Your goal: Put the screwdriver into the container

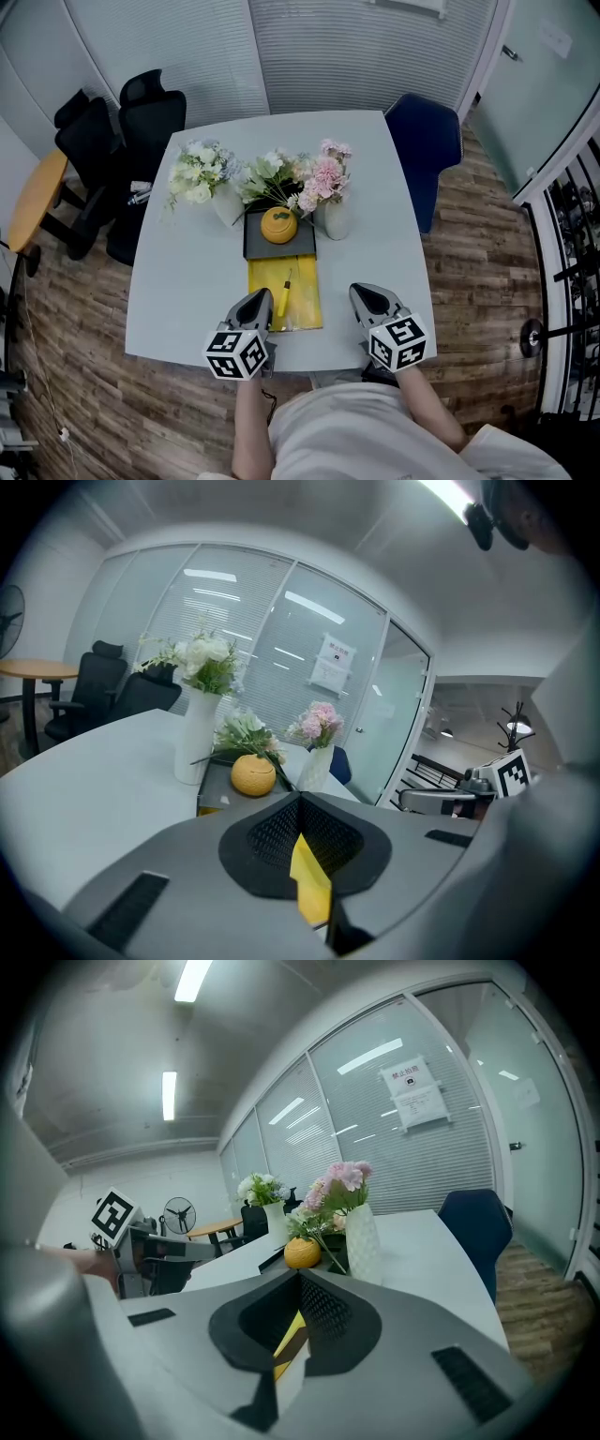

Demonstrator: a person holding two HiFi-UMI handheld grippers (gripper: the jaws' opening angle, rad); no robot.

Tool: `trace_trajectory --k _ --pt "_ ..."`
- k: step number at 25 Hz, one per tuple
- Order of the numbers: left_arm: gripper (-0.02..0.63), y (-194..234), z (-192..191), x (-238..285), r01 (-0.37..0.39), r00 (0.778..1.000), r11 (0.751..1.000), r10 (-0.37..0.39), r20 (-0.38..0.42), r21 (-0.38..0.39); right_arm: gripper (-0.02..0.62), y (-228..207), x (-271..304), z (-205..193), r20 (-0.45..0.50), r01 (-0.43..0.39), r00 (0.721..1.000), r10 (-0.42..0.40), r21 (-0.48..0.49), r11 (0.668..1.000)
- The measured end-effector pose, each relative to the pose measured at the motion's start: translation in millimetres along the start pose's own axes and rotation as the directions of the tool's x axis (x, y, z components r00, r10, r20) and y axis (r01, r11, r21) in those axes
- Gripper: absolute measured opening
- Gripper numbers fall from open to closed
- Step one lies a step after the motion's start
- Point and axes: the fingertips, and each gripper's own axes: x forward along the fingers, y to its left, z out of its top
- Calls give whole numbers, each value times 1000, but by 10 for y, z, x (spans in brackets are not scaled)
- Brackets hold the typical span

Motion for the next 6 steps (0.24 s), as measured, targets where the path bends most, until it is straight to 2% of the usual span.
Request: trace_trajectory --k 6 --pt "5 41 -73 3 11 1000 999 -12 -20 -41 15 15 7 -13 -1 -2 1000 2 2 1000"
